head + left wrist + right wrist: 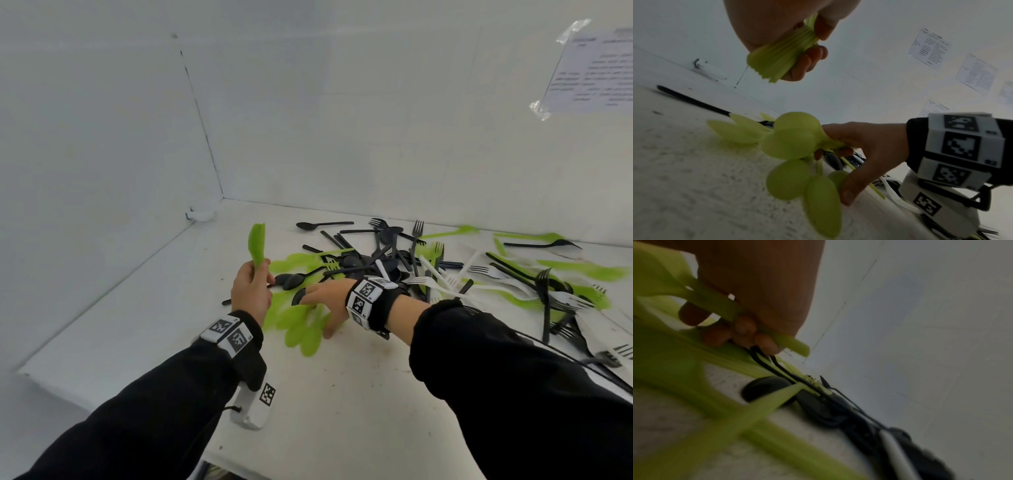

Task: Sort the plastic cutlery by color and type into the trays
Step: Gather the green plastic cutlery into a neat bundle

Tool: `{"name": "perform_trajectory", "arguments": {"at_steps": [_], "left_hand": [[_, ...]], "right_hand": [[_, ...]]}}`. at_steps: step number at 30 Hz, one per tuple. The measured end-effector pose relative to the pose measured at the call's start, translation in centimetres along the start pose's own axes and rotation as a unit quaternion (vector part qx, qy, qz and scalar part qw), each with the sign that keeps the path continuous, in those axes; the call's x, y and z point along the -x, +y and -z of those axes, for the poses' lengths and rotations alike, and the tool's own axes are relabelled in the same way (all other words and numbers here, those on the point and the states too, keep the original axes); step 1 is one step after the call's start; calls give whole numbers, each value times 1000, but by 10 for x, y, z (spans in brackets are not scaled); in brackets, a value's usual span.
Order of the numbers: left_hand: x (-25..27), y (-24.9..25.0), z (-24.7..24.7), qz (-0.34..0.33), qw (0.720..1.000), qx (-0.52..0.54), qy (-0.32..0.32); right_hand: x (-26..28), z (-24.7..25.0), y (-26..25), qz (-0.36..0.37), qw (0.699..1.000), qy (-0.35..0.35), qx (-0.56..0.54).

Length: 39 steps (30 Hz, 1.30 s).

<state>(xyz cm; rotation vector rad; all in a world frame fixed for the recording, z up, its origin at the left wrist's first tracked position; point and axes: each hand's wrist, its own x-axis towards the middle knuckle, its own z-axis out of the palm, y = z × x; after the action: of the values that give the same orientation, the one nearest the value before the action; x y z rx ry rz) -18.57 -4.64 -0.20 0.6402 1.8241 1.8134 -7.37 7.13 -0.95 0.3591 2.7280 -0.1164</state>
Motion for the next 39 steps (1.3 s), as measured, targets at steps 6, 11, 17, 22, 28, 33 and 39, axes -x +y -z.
{"name": "perform_trajectory", "arguments": {"at_steps": [6,11,17,22,28,33,39], "left_hand": [[0,-6,-1,9,1000,2,-6],[-1,-4,-6,0,1000,8,-15],[-2,0,-12,-40,999,19,0],[-2,-3,-20,-21,999,31,-22],[-3,-14,-29,-1,999,22,-49],[2,-18,-41,-3,997,11,-72],[6,-20,-54,8,996,45,-82]], "right_hand": [[-9,0,-1,-7,1000,-11,-24],[-12,-4,0,-33,998,17,-53],[-12,11,12,-103,980,165,-48],[1,25,27,-159,957,237,-48],[20,13,32,-141,930,245,-235],[24,-9,31,-145,974,27,-173],[28,-22,31,-213,952,61,-209]]}}
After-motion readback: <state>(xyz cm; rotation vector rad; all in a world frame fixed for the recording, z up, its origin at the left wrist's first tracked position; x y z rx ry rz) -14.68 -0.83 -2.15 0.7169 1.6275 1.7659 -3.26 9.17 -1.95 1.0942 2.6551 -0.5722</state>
